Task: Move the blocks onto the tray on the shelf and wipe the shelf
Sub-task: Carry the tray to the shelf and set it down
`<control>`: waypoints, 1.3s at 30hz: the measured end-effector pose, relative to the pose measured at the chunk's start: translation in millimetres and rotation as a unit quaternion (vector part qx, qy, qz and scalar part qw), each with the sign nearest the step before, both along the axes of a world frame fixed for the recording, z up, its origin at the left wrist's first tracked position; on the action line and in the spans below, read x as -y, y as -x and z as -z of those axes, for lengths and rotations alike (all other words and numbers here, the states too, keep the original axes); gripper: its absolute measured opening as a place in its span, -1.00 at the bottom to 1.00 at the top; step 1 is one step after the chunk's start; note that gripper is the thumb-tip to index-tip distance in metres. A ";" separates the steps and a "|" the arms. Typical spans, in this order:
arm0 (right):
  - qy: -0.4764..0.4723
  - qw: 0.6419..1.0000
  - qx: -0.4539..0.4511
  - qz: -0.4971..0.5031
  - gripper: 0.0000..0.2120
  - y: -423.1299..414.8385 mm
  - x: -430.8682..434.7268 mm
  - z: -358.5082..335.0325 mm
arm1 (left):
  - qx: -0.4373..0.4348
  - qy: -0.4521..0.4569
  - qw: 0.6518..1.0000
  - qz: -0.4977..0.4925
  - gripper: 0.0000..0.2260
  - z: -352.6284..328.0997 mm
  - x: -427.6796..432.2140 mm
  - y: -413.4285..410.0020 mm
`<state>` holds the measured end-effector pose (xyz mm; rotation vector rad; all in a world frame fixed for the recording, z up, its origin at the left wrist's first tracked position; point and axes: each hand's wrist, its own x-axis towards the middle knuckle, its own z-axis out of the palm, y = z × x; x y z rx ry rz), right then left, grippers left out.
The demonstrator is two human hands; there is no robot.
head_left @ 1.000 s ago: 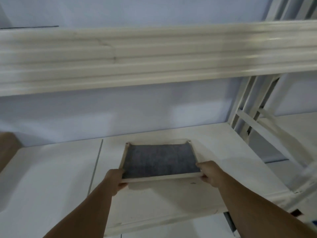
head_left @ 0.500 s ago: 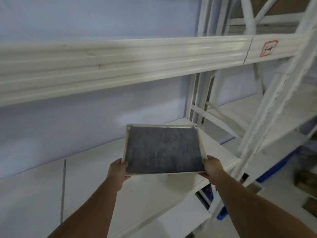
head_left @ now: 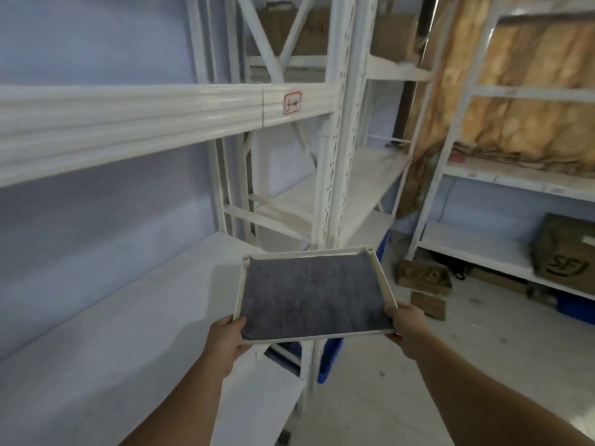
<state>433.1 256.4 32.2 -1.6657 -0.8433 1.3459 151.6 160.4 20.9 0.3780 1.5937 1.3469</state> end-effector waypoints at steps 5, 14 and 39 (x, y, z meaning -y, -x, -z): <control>-0.026 0.996 -0.026 0.084 -0.82 -71.2 -5.2 -24.7 | -0.013 -0.008 0.998 0.064 -0.86 -37.9 -39.5 -63.4; -0.106 0.975 -0.073 0.179 -0.90 -226.8 -8.3 -109.5 | -0.031 -0.067 0.989 0.131 -0.74 -126.1 -107.4 -210.9; -0.218 0.965 -0.043 0.137 -0.77 -533.2 -19.0 -194.4 | 0.005 -0.135 0.958 0.251 -0.79 -202.8 -224.7 -525.6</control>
